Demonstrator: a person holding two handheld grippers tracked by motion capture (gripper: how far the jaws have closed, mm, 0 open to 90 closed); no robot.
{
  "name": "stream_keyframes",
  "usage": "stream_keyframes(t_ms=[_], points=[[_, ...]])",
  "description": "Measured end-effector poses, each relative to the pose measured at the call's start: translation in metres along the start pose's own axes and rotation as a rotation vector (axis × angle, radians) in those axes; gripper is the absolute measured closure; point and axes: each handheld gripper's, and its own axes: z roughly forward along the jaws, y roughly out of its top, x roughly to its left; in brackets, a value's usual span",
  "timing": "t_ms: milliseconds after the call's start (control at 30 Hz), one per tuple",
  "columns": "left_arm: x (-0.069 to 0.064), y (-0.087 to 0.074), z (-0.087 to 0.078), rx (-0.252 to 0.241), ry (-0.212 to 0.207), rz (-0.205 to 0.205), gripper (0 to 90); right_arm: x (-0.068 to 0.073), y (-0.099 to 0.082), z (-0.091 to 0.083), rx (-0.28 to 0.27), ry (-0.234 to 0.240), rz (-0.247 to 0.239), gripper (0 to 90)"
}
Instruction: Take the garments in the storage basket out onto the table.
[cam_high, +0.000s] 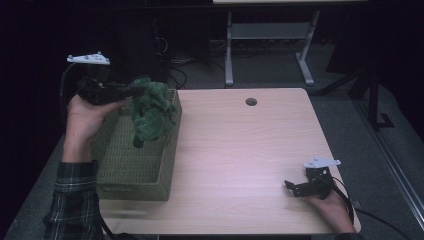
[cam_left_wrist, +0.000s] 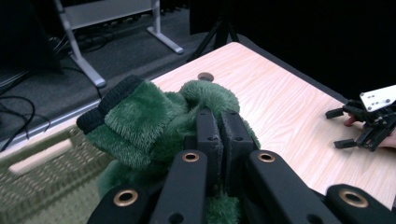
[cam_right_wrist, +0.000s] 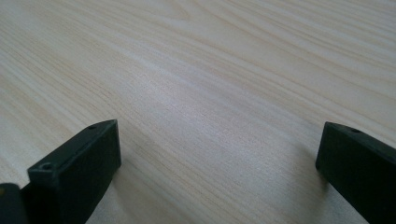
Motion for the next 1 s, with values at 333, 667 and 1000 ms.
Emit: stream_keyframes(t_ms=[333, 667, 1000], points=[[-0.019, 0.013, 0.029, 0.007, -0.048, 0.028, 87.5, 0.0, 0.0, 0.0, 0.0, -0.001, 0.0, 0.0], [-0.047, 0.029, 0.062, 0.001, -0.115, 0.066, 87.5, 0.0, 0.0, 0.0, -0.001, -0.001, -0.001, 0.0], [-0.075, 0.033, 0.098, 0.009, -0.192, 0.096, 87.5, 0.0, 0.0, 0.0, -0.001, -0.001, -0.002, 0.0]])
